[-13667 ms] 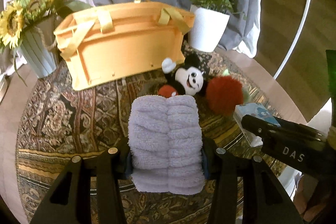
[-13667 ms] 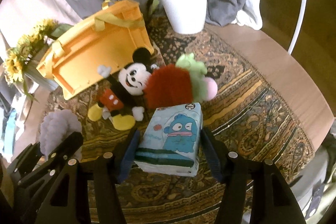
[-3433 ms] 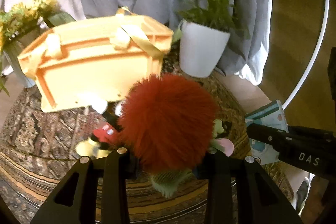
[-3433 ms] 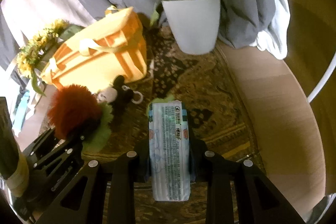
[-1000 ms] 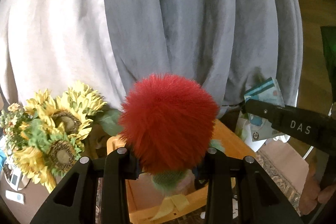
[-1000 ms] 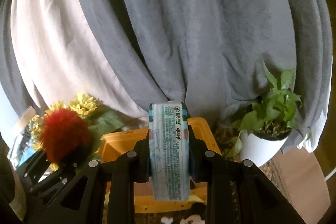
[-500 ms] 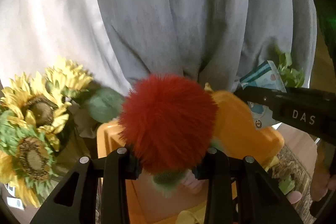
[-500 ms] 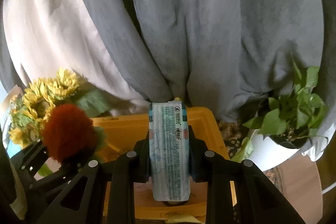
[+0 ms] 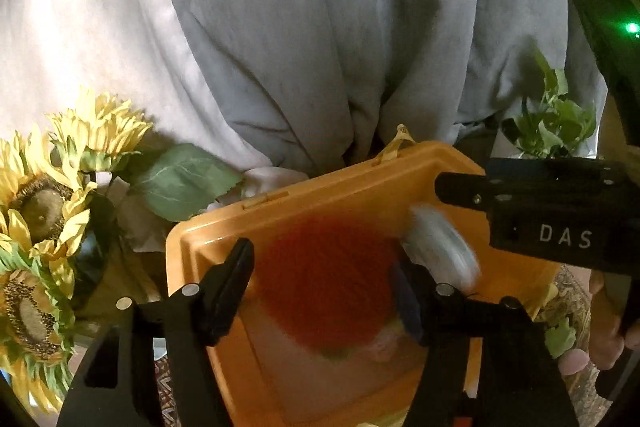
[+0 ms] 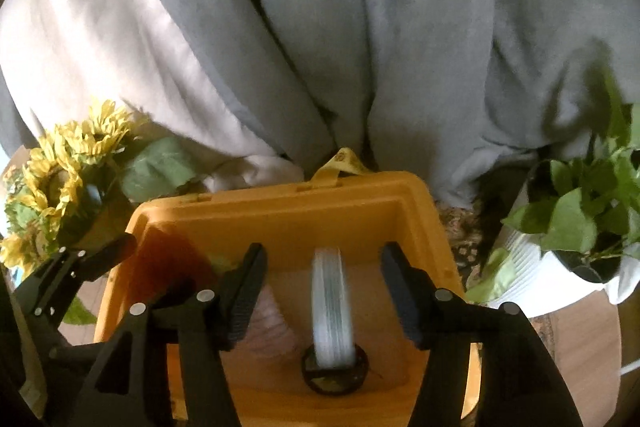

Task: Organize soft objects
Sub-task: 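Open the left tool over the crate while the right tool releases the wipes pack inside, then withdraw both tools from the crate toward the Mickey plush and pink ball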

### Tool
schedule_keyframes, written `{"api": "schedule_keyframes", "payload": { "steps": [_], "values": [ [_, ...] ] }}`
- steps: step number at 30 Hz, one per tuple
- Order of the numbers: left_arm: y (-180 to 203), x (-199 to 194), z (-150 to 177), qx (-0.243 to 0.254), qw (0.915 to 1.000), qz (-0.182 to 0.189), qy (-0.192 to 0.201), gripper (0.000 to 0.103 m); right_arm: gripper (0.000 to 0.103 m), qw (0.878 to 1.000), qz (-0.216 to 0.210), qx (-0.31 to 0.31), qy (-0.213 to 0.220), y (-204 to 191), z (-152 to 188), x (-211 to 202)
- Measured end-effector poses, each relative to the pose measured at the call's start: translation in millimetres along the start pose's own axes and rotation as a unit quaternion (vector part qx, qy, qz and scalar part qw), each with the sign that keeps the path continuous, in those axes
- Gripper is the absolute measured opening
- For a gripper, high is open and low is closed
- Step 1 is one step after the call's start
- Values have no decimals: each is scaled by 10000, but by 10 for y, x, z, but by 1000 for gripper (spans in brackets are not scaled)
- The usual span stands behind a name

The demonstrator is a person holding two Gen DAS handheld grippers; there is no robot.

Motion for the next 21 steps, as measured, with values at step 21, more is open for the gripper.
{"api": "schedule_keyframes", "payload": {
  "steps": [21],
  "values": [
    [166,-1271,1,-29,9914,-578,1170,99,75,9928,409,-17,1123,-64,247,-1367]
  ]
}}
Point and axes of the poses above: each gripper's, at about its wrist camera, not at the fingertips, and x roughly the way its jaws point, y to its right, z to its underside, the point moved 4 cm from there along x, roughly the way its jaws point, and after that the axes turned 13 degrees about -z, right-handed, at the moved point
